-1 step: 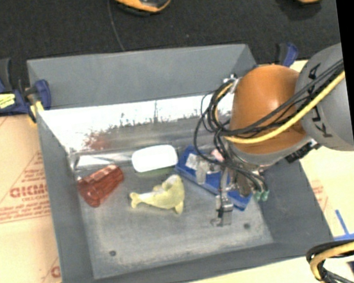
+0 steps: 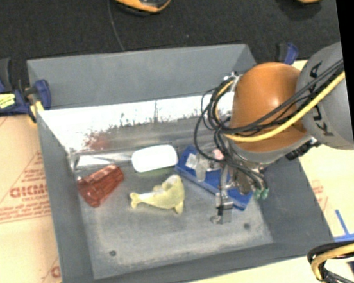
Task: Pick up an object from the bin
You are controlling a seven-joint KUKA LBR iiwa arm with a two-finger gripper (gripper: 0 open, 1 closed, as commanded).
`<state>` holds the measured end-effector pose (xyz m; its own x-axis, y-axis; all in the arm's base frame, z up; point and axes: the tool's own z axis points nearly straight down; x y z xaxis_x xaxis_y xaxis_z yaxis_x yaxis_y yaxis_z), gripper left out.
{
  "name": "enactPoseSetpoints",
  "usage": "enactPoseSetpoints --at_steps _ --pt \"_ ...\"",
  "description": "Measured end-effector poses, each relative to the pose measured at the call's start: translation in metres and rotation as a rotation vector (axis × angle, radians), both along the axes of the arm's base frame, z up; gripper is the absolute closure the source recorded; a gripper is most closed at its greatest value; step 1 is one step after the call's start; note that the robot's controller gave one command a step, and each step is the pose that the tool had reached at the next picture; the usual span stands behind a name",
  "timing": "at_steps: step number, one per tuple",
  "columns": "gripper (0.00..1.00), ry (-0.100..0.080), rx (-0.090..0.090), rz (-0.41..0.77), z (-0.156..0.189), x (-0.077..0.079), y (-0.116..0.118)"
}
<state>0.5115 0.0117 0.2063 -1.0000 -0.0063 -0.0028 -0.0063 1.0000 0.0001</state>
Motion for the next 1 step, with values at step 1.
enactPoseSetpoints --at_steps 1 --pt "0.0 -0.001 0.001 -0.058 0.0082 0.0634 0.0344"
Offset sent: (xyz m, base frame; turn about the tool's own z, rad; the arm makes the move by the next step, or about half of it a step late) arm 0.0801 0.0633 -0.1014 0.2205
